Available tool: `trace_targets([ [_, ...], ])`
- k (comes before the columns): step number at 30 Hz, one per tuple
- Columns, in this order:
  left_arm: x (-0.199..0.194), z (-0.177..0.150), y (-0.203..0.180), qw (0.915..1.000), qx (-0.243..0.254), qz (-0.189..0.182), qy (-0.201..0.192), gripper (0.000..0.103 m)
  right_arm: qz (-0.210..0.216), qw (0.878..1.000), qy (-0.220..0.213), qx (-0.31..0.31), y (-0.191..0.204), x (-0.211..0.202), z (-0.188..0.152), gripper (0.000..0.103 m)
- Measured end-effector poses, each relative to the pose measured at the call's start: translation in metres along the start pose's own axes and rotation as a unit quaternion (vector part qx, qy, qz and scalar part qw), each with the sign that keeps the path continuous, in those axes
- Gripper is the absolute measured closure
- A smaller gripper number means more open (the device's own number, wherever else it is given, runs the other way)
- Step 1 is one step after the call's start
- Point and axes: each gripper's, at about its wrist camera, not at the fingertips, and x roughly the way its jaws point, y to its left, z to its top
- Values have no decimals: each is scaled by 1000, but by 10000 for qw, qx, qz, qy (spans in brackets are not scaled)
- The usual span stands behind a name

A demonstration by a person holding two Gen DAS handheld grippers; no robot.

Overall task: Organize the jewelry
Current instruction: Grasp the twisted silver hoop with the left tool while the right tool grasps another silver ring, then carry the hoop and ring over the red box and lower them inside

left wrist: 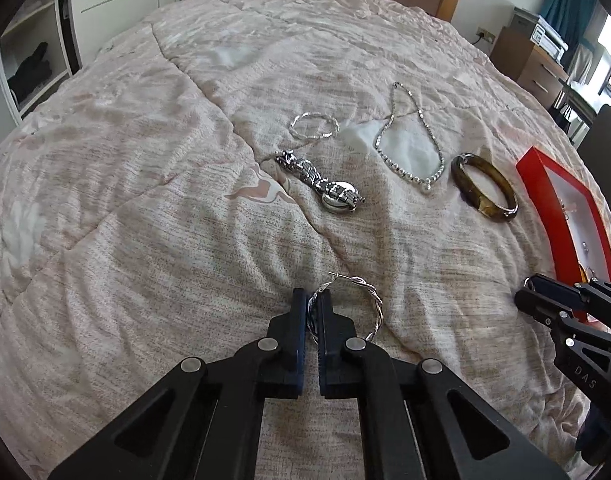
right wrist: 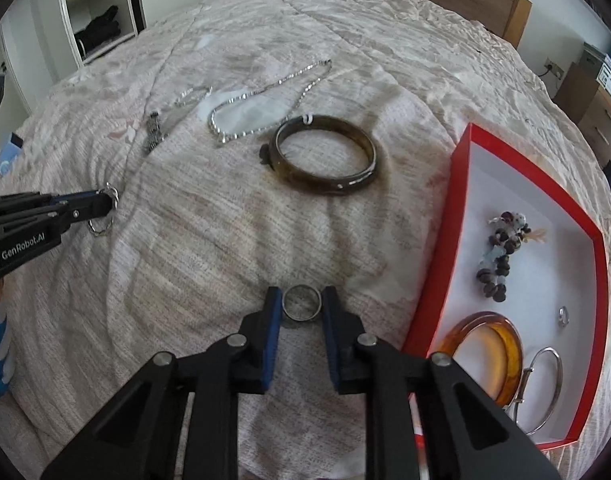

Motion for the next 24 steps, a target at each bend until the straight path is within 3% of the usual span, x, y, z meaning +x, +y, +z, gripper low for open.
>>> trace_targets([
  [14, -44, 5, -8, 9994, 74, 190, -275, 98, 402, 9967, -662, 255, -1, -49, 6, 84],
  [20, -60, 17, -56, 9983, 398, -82, -426, 98, 141, 9937, -865, 699, -49, -80, -11, 84],
  [24, -64, 27, -111, 9953, 704, -452, -497, 98, -125, 9908, -906, 999, -89, -98, -30, 84],
])
